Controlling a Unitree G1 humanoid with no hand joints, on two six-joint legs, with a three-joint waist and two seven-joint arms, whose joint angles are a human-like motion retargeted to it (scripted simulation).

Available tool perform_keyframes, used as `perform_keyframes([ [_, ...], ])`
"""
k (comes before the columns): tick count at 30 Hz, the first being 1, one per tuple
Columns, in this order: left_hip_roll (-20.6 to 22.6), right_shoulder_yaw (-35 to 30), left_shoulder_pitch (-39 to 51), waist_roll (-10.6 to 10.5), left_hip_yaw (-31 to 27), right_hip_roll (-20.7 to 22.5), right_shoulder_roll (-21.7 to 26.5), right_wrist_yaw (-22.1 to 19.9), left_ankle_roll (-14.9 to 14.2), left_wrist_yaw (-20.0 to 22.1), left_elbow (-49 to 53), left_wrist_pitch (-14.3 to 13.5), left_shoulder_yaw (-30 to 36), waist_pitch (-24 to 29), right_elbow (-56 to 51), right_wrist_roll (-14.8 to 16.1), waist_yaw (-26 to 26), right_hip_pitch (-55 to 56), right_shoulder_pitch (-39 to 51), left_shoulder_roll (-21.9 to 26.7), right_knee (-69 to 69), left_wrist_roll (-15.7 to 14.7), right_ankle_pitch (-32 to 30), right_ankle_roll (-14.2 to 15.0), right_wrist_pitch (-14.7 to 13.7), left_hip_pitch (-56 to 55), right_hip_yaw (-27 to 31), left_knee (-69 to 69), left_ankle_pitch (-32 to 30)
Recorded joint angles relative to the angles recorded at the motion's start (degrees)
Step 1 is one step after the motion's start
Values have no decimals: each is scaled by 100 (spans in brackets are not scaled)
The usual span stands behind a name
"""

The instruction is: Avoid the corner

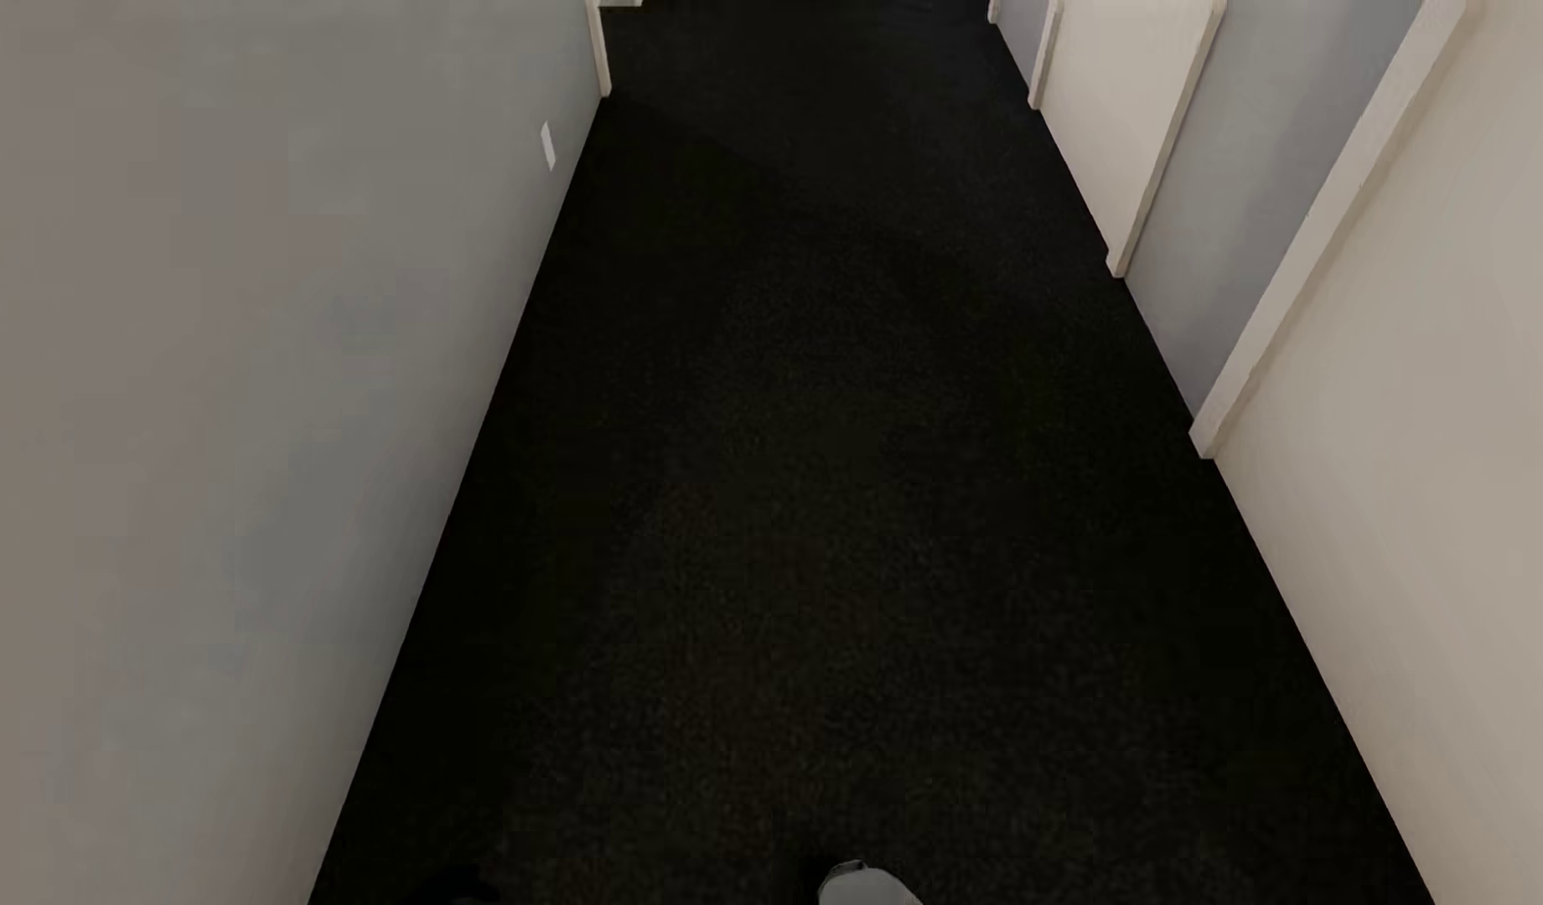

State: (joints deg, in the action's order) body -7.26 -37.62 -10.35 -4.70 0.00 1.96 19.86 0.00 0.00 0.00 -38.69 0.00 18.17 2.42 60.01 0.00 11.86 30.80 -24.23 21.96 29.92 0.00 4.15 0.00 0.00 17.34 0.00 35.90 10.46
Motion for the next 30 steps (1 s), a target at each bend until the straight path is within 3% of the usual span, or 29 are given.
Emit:
perform_keyframes([
  [1,-243,-109,-73,-181,0,264,-16,0,0,0,-113,0,-56,-106,48,0,-109,159,-13,-76,267,0,-1398,0,0,-179,0,603,-705],
  [2,-387,-287,-232,-310,0,624,-4,0,0,0,-367,0,-27,-65,99,0,-381,153,14,-168,874,0,-1895,0,0,-368,0,1577,-1597],
  [3,-456,-199,-312,-389,0,787,-4,0,0,0,-604,0,19,9,136,0,-526,-143,159,-241,1094,0,-1798,0,0,-887,0,2685,-2082],
  [5,-383,-10,-290,-345,0,1113,-14,0,0,0,-1042,0,546,274,-72,0,-862,-1229,554,-258,792,0,-1329,0,0,-2116,0,4534,-695],
  [6,-240,114,-422,-223,0,1133,-18,0,0,0,-1210,0,699,245,-174,0,-1190,-1841,763,-261,489,0,-881,0,0,-2636,0,4700,-80],
  [8,9,440,-756,58,0,924,162,0,0,0,-1257,0,836,340,-1107,0,-1970,-3032,1002,-184,-113,0,-89,0,0,-3371,0,3807,387],
  [11,3,985,-1164,222,0,629,290,0,0,0,-1311,0,885,222,-1931,0,-2637,-4168,1678,-112,-586,0,1071,0,0,-3896,0,425,372],
  [12,-30,1205,-1231,189,0,639,320,0,0,0,-1431,0,848,98,-2104,0,-2769,-4314,1924,-147,-606,0,1354,0,0,-3950,0,-508,-700],
  [13,-214,1385,-1327,163,0,548,355,0,0,0,-1430,0,862,-6,-2264,0,-2860,-4534,2089,-149,-580,0,1620,0,0,-4132,0,-2680,-2041],
  [14,-289,1406,-1310,141,0,438,410,0,0,0,-1645,0,930,48,-2348,0,-2926,-4811,2255,-197,-522,0,1684,0,0,-4284,0,-3066,-1421],
  [15,-318,1417,-1341,118,0,317,424,0,0,0,-1747,0,945,95,-2337,0,-3011,-5071,2281,-218,-372,0,1552,0,0,-4570,0,-510,404],
  [16,-236,1526,-1376,128,0,164,432,0,0,0,-1805,0,1055,95,-2498,0,-3127,-5266,2111,-195,39,0,1163,0,0,-4556,0,117,890],
  [17,-68,1477,-1369,204,0,96,290,0,0,0,-2053,0,991,-57,-2257,0,-3076,-5055,2034,-237,707,0,434,0,0,-4815,0,640,1120],
  [18,304,1373,-1304,458,0,-242,138,0,0,0,-2331,0,1185,45,-1902,0,-2940,-4861,1850,-221,1764,0,-572,0,0,-4416,0,975,1367],
  [19,331,1036,-1118,450,0,-125,46,0,0,0,-2421,0,1268,86,-1528,0,-2815,-4275,1806,-199,3050,0,-1318,0,0,-4052,0,994,1566],
  [20,593,701,-1105,552,0,-262,49,0,0,0,-2098,0,749,236,-1348,0,-2634,-3506,1715,-213,4532,0,-1439,0,0,-3670,0,912,1757],
  [21,654,462,-912,439,0,-111,86,0,0,0,-1850,0,854,347,-1406,0,-2242,-2949,1619,-208,5414,0,-582,0,0,-3272,0,700,1801],
  [22,592,88,-704,188,0,186,175,0,0,0,-1580,0,748,485,-1446,0,-1792,-2690,1448,-234,5973,0,1641,0,0,-2845,0,467,1770],
  [24,662,490,-558,73,0,88,-97,0,0,0,-713,0,348,557,-621,0,-1335,-1000,1069,-206,5483,0,-588,0,0,-2112,0,-6,1850],
  [26,503,-194,-368,-93,0,176,11,0,0,0,225,0,-11,564,-403,0,-936,-40,933,-159,3378,0,-1732,0,0,-1731,0,-231,1825],
  [28,426,-435,-281,-100,0,191,83,0,0,0,917,0,-312,483,-391,0,-584,189,696,-135,1107,0,-1592,0,0,-1391,0,-267,1879],
  [30,232,-610,-260,-158,0,193,134,0,0,0,1285,0,-367,468,-489,0,-437,-84,372,-101,94,0,-865,0,0,-827,0,-252,2008],
])
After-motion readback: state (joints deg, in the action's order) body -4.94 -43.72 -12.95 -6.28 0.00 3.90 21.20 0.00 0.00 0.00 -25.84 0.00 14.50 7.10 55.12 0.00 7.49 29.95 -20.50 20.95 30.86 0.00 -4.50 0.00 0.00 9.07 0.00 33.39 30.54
